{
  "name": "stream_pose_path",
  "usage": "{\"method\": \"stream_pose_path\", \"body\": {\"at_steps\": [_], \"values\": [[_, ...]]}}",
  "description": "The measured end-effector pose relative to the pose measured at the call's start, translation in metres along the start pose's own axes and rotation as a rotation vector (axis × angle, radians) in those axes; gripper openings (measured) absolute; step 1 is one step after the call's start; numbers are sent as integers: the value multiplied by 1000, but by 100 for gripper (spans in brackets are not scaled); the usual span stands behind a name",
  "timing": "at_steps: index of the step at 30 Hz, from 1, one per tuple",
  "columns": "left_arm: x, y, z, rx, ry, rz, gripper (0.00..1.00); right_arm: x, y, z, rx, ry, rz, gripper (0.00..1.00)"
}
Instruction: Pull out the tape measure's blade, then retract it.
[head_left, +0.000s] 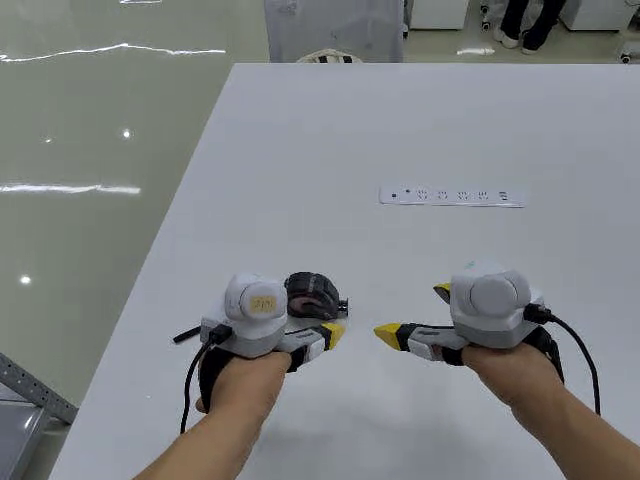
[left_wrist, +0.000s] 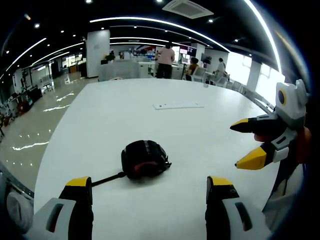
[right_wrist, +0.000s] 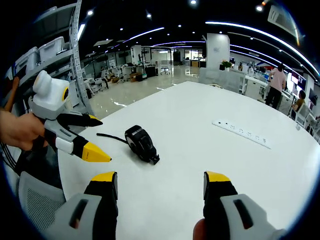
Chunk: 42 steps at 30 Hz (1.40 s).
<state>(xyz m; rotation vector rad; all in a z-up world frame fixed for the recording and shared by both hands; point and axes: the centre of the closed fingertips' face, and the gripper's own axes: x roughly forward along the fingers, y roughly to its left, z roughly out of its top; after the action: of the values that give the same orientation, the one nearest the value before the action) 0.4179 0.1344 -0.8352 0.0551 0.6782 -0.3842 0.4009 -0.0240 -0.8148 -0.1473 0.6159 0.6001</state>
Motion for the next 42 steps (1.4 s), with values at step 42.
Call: {"method": "stream_pose_path", "body": {"at_steps": [42], "values": [[-54, 5, -22, 52, 10, -55, 98, -71, 15, -7, 7, -30, -25, 83]]}}
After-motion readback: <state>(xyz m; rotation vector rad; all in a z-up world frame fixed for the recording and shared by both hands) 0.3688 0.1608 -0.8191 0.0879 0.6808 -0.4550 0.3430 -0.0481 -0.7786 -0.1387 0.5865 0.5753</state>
